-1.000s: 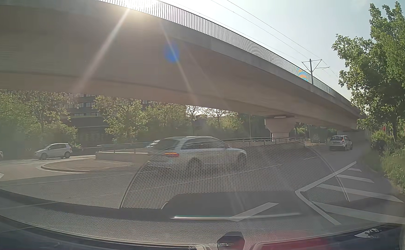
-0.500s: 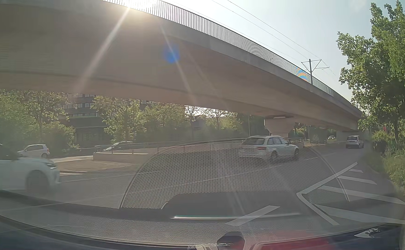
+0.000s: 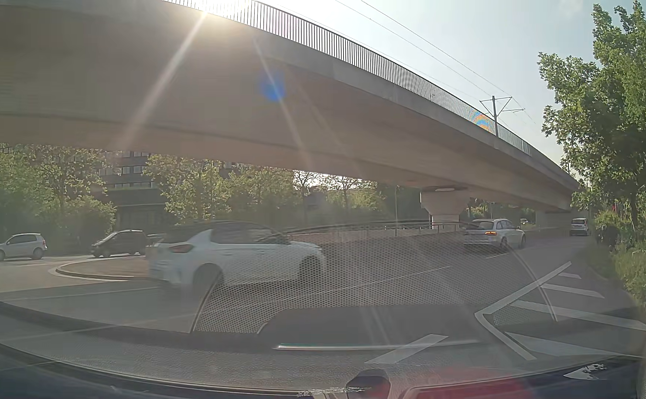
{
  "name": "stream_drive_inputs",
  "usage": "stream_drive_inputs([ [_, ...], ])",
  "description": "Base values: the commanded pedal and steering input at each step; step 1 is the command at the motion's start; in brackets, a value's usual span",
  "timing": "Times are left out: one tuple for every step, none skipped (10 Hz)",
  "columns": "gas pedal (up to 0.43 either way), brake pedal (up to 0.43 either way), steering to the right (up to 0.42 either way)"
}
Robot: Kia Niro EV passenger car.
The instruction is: Follow the waypoints while adhering to traffic rules and regulations
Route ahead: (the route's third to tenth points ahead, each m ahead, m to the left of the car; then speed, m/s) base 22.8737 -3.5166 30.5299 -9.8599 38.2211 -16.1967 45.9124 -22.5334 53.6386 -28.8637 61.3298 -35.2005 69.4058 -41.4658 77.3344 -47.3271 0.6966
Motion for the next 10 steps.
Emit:
stream_drive_inputs([
  [0.268, 0.000, 0.072],
  [0.280, 0.000, 0.073],
  [0.299, 0.000, 0.073],
  [0.299, 0.000, 0.073],
  [0.311, 0.000, 0.073],
  [0.311, 0.000, 0.073],
  [0.311, 0.000, 0.073],
  [0.319, 0.000, 0.071],
  [0.331, 0.000, 0.070],
  [0.331, 0.000, 0.073],
])
